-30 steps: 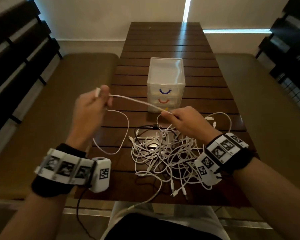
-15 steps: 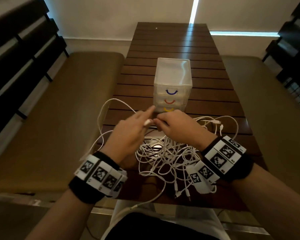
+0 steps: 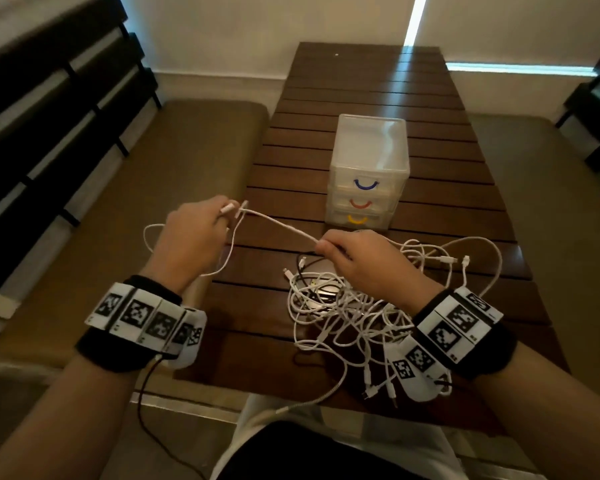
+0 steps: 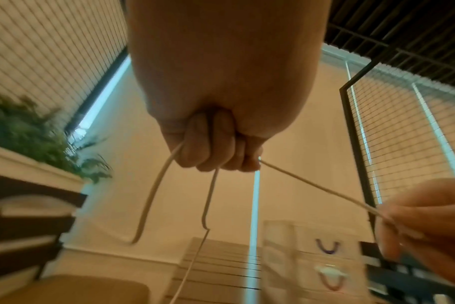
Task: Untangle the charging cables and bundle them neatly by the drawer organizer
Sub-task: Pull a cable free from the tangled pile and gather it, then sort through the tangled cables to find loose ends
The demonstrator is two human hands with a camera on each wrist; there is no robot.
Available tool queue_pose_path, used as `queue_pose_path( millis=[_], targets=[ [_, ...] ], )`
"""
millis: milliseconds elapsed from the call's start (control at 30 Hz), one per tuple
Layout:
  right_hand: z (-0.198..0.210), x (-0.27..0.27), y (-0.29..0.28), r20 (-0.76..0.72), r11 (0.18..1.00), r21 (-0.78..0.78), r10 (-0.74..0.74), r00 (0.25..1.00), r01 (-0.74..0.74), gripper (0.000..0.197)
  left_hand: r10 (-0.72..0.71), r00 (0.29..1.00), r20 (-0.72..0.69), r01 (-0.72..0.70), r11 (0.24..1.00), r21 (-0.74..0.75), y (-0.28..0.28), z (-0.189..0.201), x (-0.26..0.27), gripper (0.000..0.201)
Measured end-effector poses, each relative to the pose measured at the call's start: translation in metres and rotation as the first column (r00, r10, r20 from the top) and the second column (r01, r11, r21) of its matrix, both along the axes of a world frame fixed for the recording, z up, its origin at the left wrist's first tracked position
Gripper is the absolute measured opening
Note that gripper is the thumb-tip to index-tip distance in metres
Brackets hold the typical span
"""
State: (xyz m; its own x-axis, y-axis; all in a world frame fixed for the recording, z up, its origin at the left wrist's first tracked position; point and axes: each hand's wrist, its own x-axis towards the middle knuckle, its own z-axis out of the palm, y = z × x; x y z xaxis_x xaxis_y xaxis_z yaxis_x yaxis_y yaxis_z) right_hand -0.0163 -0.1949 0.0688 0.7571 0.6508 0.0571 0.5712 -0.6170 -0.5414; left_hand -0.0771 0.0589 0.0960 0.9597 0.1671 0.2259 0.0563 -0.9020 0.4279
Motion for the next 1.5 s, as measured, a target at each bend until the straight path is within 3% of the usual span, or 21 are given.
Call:
queue_pose_path(
  millis=[167, 333, 533, 667, 967, 1100, 1267, 1367, 1500],
  targets=[
    [-0.007, -0.001, 0.023, 0.057, 0.997, -0.058, 0.053, 0.997, -0.050, 0.020, 0.244, 0.969, -0.043, -0.238, 0.964, 0.118, 0.080, -0.015, -0.016, 0.024],
    [-0.025, -0.006, 0.054, 0.096, 0.982, -0.186, 0.063, 0.993, -0.045, 0.022, 0.477, 0.843, -0.250, -0.413, 0.870, 0.269, 0.127, -0.060, -0.035, 0.026],
    [-0.043, -0.010, 0.080, -0.010, 0.927, -0.366, 0.084, 0.996, -0.081, 0.026, 0.370, 0.781, -0.503, -0.358, 0.925, 0.125, 0.132, -0.121, -0.047, 0.035],
    [-0.045, -0.011, 0.085, -0.038, 0.900, -0.424, 0.093, 0.995, -0.101, 0.025, 0.304, 0.773, -0.557, -0.315, 0.946, 0.079, 0.122, -0.138, -0.048, 0.035],
    [-0.026, 0.007, 0.071, 0.002, 0.935, -0.354, -0.033, 0.999, 0.032, 0.017, 0.170, 0.900, -0.402, -0.238, 0.963, -0.126, 0.102, -0.114, -0.043, 0.036],
    [-0.007, 0.027, 0.044, 0.061, 0.947, -0.248, -0.193, 0.979, 0.202, 0.016, 0.120, 0.950, -0.289, -0.200, 0.943, -0.266, 0.063, -0.095, -0.030, 0.035],
    [0.001, 0.036, 0.028, 0.075, 0.917, -0.304, -0.249, 0.966, 0.260, 0.016, 0.059, 0.974, -0.221, -0.148, 0.900, -0.411, 0.000, -0.074, -0.014, 0.040],
    [-0.010, 0.050, 0.021, 0.074, 0.881, -0.381, -0.274, 0.959, 0.281, 0.017, 0.014, 0.980, -0.200, -0.086, 0.930, -0.356, -0.038, -0.074, -0.003, 0.043],
    [-0.040, 0.062, 0.026, 0.029, 0.821, -0.549, -0.169, 0.985, 0.157, 0.023, -0.013, 0.981, -0.196, -0.039, 0.965, -0.259, -0.078, -0.082, 0.011, 0.051]
  ],
)
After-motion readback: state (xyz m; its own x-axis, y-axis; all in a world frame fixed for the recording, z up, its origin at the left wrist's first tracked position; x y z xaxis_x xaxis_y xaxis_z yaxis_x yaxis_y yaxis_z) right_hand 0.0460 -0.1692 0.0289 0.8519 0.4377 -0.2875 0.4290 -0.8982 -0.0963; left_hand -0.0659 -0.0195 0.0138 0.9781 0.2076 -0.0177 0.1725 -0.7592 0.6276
